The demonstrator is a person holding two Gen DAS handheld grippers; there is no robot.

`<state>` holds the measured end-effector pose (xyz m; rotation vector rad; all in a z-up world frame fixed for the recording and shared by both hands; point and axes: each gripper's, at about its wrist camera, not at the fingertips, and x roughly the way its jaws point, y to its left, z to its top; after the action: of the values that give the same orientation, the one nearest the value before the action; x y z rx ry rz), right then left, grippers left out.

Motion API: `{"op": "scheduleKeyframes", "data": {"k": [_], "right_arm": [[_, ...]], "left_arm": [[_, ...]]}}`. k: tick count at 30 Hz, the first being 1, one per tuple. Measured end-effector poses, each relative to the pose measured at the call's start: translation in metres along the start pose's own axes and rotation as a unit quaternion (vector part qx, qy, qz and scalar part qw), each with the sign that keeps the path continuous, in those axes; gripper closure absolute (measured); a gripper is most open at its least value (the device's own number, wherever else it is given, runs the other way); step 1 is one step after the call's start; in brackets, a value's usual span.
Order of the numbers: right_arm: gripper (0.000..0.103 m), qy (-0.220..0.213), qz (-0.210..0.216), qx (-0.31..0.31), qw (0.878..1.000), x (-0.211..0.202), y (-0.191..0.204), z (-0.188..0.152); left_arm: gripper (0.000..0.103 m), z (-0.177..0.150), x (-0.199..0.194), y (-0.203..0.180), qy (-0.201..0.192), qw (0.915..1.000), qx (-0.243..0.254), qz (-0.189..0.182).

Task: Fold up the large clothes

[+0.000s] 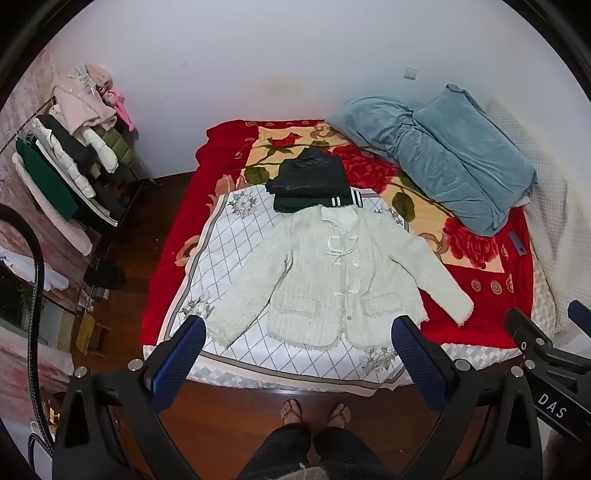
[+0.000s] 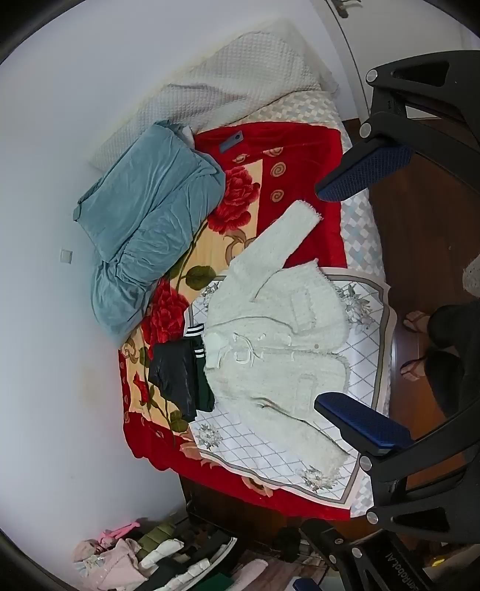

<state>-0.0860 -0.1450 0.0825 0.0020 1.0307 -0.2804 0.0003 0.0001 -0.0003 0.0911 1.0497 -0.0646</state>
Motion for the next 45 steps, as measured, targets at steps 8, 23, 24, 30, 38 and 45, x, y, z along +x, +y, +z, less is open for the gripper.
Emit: {"op": "scheduleKeyframes", "data": {"k": [8, 23, 24, 30, 38, 45], "right_arm": [[0.000, 0.000, 0.003, 0.000, 1.000, -0.001, -0.001, 0.002], [0.000, 0.000, 0.001, -0.001, 1.000, -0.004, -0.001, 0.005], [0.000, -0.001, 0.001, 0.000, 1.000, -0.004, -0.002, 0.005], [0.000, -0.001, 0.002, -0.001, 1.000, -0.005, -0.002, 0.007], [0.000, 0.000, 0.003, -0.005, 1.000, -0.008, 0.001, 0.001], [0.000, 0.000, 0.002, -0.006, 1.000, -0.006, 0.003, 0.002]], "left_arm": [[0.000, 0.003, 0.001, 0.003, -0.002, 1.0000, 0.001, 0.002], [0.000, -0.004, -0.001, -0.007, -0.003, 1.0000, 0.002, 0.002], [0.000, -0.004, 0.000, -0.008, -0.001, 1.0000, 0.002, 0.002], [0.000, -0.006, -0.003, -0.001, -0.001, 1.0000, 0.000, 0.000], [0.000, -0.005, -0.003, -0.001, -0.001, 1.0000, 0.000, 0.001], [0.000, -0.004, -0.004, 0.002, 0.002, 1.0000, -0.002, -0.001]]}}
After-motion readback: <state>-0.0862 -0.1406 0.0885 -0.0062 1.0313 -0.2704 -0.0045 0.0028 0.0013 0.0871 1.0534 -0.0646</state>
